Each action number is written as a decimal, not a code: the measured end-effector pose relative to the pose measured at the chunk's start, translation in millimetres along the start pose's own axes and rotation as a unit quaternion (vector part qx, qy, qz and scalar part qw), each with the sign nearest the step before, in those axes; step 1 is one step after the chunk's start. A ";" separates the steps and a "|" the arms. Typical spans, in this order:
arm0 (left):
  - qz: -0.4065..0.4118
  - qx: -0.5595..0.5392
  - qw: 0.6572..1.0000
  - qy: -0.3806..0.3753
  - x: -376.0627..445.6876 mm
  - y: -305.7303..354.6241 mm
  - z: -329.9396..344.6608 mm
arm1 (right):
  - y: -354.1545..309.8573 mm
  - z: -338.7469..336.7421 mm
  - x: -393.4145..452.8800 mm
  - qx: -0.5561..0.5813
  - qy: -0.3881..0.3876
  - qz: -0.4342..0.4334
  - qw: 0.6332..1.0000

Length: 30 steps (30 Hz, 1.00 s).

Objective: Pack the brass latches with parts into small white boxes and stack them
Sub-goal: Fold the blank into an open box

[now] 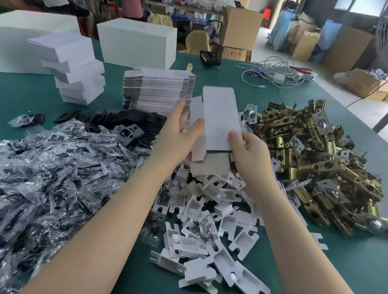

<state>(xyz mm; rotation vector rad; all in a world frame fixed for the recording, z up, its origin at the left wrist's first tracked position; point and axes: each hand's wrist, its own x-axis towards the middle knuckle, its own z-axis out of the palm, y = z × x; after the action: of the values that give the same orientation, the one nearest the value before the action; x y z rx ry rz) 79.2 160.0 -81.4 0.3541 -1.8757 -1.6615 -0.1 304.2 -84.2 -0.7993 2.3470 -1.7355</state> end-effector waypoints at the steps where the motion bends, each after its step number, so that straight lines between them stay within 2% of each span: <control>1: 0.006 0.041 0.999 -0.032 -0.1 0.3 0.3 | -0.5 -2.9 3.1 0.012 0.002 0.020 1.000; 3: 0.022 0.133 0.987 -0.088 -1.1 3.0 -1.4 | -4.5 -5.9 6.8 0.056 -0.018 0.059 0.997; 5: 0.022 0.160 0.982 -0.098 -2.4 7.4 -4.1 | -13.0 -6.1 4.0 0.100 -0.054 0.076 0.991; 8: -0.002 0.096 0.992 -0.082 0.6 8.9 -9.7 | -27.8 -3.8 -10.8 0.091 -0.133 0.070 0.984; 12: -0.021 -0.036 0.998 -0.053 5.0 4.3 -20.6 | -38.7 -4.7 -61.1 -0.063 -0.246 -0.034 0.967; 13: -0.016 -0.050 0.998 -0.034 4.8 4.4 -22.1 | -37.6 -5.3 -76.9 -0.116 -0.278 -0.068 0.951; 15: -0.022 -0.087 0.996 0.008 7.1 4.7 -24.4 | -28.3 -1.3 -115.2 -0.231 -0.347 -0.138 0.899; 16: -0.027 -0.104 0.994 0.024 8.6 4.3 -24.8 | -19.7 3.1 -134.9 -0.292 -0.353 -0.194 0.867; 17: -0.029 -0.116 0.992 0.033 10.5 4.2 -25.3 | -10.5 6.9 -151.4 -0.354 -0.328 -0.266 0.834; 18: -0.028 -0.117 0.992 0.034 11.4 4.2 -25.4 | -4.2 8.6 -162.6 -0.416 -0.299 -0.302 0.804; 23: -0.011 -0.111 0.994 0.014 9.6 4.9 -22.6 | 8.0 -1.4 -132.7 -0.547 -0.272 -0.268 0.745; 26: -0.016 -0.115 0.993 0.017 8.2 5.4 -21.1 | 12.9 -2.5 -95.0 -0.528 -0.311 -0.254 0.748; 28: -0.021 -0.120 0.992 0.023 6.7 6.2 -19.7 | 17.5 -1.3 -78.6 -0.500 -0.317 -0.283 0.754; 30: -0.026 -0.121 0.992 0.032 5.4 7.4 -19.0 | 20.0 -3.0 -66.5 -0.435 -0.317 -0.261 0.801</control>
<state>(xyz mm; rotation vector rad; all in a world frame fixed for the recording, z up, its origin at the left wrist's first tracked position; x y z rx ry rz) 87.5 142.9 -72.2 0.3533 -1.6096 -1.8655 48.7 342.3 -115.7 -1.9144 2.4157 -0.1639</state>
